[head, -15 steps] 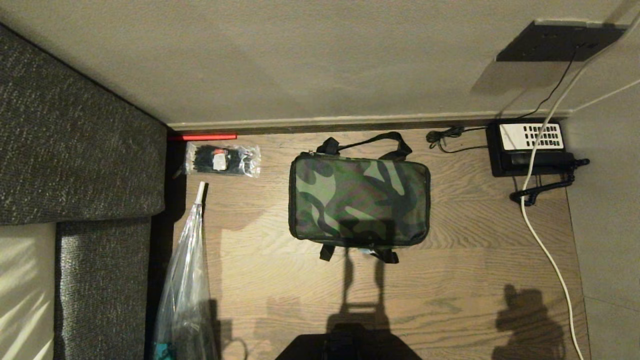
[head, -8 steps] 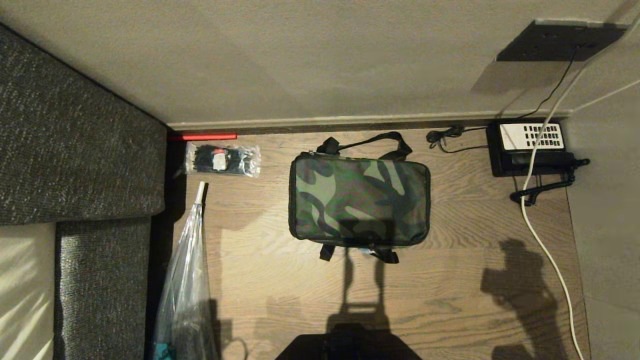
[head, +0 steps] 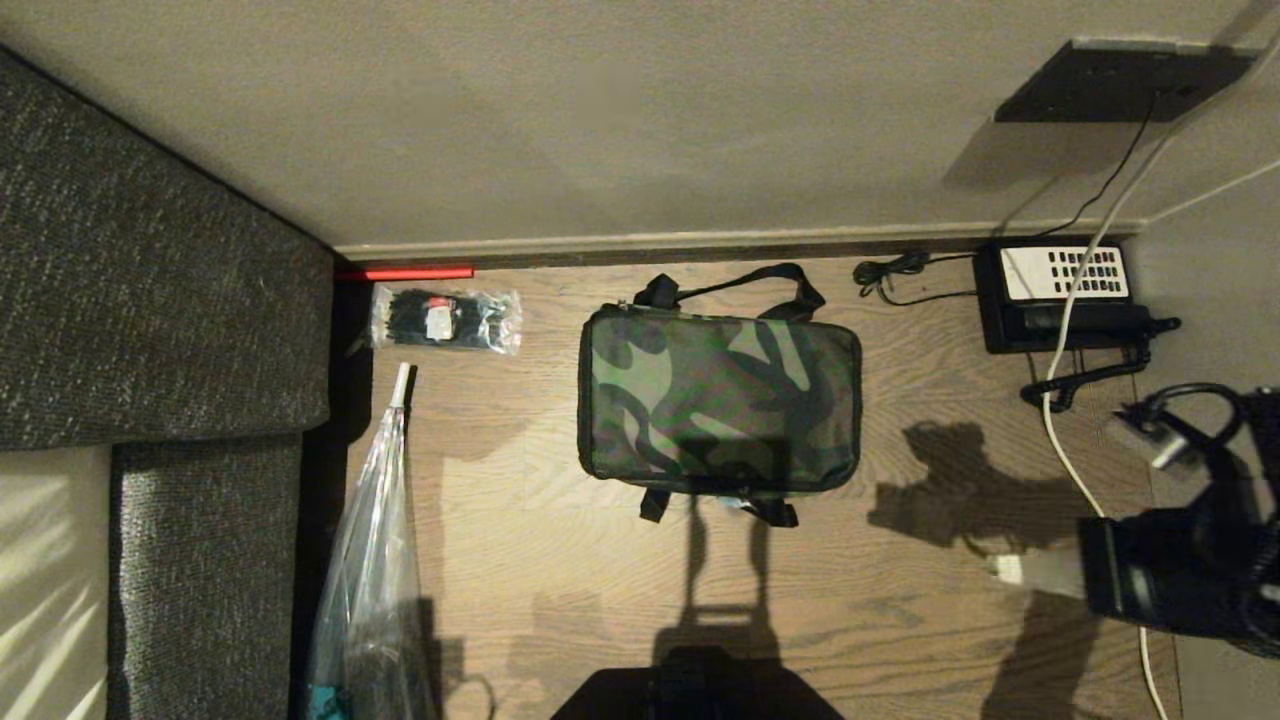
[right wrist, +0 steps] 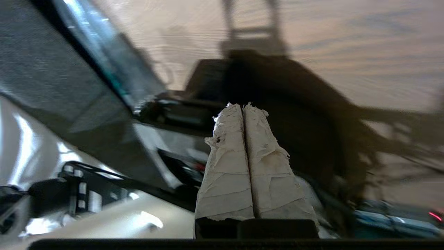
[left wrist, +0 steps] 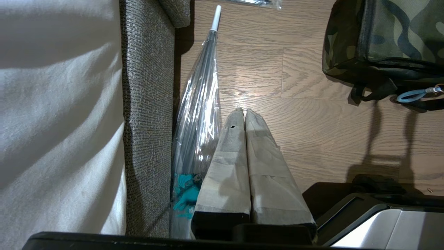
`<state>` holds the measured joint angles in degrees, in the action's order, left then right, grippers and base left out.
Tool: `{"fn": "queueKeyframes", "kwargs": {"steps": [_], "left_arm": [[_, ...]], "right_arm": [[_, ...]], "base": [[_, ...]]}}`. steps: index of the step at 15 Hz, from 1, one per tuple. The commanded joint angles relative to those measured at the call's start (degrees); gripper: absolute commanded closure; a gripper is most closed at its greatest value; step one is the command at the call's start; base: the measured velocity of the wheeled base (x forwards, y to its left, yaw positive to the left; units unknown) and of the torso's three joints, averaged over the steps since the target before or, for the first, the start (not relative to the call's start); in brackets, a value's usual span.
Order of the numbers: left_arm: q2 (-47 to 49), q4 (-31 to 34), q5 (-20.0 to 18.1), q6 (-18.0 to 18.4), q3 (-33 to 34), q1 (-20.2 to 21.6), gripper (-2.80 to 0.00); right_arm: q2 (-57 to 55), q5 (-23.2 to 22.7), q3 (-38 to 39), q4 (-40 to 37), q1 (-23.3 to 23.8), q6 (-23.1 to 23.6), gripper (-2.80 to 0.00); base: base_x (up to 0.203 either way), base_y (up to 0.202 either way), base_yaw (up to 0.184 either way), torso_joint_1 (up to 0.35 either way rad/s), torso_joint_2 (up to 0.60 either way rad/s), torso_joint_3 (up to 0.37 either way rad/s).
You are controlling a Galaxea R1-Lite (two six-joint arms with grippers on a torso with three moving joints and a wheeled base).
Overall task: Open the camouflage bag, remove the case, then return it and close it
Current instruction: Open the top of the storage box
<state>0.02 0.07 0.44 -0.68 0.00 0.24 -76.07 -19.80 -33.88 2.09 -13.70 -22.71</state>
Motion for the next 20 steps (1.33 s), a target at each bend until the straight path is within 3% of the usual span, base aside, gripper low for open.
{"fn": "queueKeyframes", "kwargs": {"steps": [1, 3, 5, 11, 13, 14, 16, 20], "left_arm": [[-0.1, -0.1, 0.0, 0.0, 0.2, 0.0, 0.00], [-0.1, -0.1, 0.0, 0.0, 0.2, 0.0, 0.00], [-0.1, -0.1, 0.0, 0.0, 0.2, 0.0, 0.00], [-0.1, 0.0, 0.0, 0.0, 0.2, 0.0, 0.00], [-0.1, -0.1, 0.0, 0.0, 0.2, 0.0, 0.00], [-0.1, -0.1, 0.0, 0.0, 0.2, 0.0, 0.00], [-0.1, 0.0, 0.0, 0.0, 0.2, 0.0, 0.00], [-0.1, -0.1, 0.0, 0.0, 0.2, 0.0, 0.00]], "right_arm": [[-12.7, 3.5, 0.2, 12.6, -7.4, -1.2, 0.00], [-18.9, 10.6, 1.2, 23.6, -12.0, 1.1, 0.00], [-25.0, 13.7, 3.1, 33.0, -15.1, 5.8, 0.00], [-38.9, 14.6, 1.8, 50.1, -17.6, 11.9, 0.00], [-40.8, 14.2, 1.6, 51.2, -17.8, 12.9, 0.00], [-42.2, 14.2, 0.8, 52.3, -17.9, 14.2, -2.80], [-45.0, 14.6, 0.1, 57.0, -18.1, 18.8, -2.80], [-47.2, 14.9, -0.9, 57.9, -18.0, 18.9, -2.80]], "base": [[0.000, 0.000, 0.000, 0.000, 0.00, 0.000], [0.000, 0.000, 0.000, 0.000, 0.00, 0.000], [0.000, 0.000, 0.000, 0.000, 0.00, 0.000], [0.000, 0.000, 0.000, 0.000, 0.00, 0.000], [0.000, 0.000, 0.000, 0.000, 0.00, 0.000], [0.000, 0.000, 0.000, 0.000, 0.00, 0.000], [0.000, 0.000, 0.000, 0.000, 0.00, 0.000], [0.000, 0.000, 0.000, 0.000, 0.00, 0.000]]}}
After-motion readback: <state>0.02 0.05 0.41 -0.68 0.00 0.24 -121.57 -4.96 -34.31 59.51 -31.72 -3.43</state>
